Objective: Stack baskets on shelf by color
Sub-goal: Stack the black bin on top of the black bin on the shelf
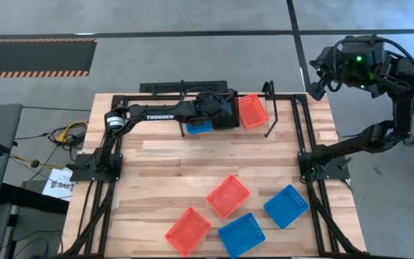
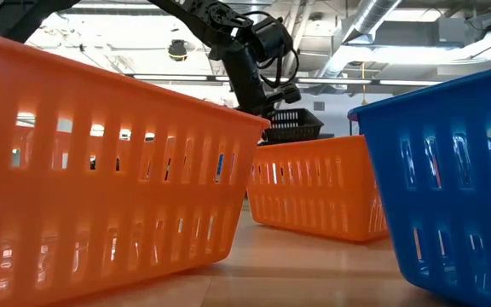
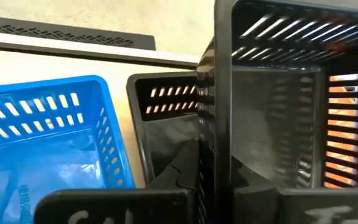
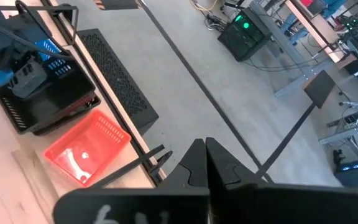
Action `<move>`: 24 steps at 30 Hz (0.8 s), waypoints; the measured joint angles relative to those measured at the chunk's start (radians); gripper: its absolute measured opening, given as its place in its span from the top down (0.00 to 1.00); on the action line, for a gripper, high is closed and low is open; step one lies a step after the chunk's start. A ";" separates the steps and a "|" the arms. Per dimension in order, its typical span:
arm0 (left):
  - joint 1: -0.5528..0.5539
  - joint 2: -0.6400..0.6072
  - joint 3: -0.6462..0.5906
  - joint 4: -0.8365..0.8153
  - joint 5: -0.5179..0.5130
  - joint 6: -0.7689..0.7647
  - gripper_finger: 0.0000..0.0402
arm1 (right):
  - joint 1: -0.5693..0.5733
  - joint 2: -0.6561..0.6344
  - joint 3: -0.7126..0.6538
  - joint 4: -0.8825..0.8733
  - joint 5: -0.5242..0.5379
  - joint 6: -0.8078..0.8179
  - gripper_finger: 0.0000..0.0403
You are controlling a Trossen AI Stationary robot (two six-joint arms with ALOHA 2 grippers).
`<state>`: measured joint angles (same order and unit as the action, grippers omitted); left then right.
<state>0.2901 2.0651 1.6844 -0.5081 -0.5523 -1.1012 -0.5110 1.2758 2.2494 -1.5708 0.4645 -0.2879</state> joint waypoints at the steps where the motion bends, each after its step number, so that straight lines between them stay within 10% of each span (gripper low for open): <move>1: 0.000 0.000 0.000 -0.002 0.006 0.009 1.00 | 0.000 -0.001 0.000 -0.001 0.000 -0.002 1.00; 14: 0.004 0.000 0.004 -0.004 0.017 0.098 0.98 | 0.000 -0.001 0.000 0.000 0.000 -0.001 1.00; 24: 0.008 -0.003 0.082 -0.007 -0.005 0.226 0.68 | 0.000 -0.002 0.000 0.000 0.000 -0.001 1.00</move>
<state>0.2979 2.0621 1.7661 -0.5147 -0.5573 -0.8748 -0.5110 1.2736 2.2494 -1.5709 0.4648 -0.2890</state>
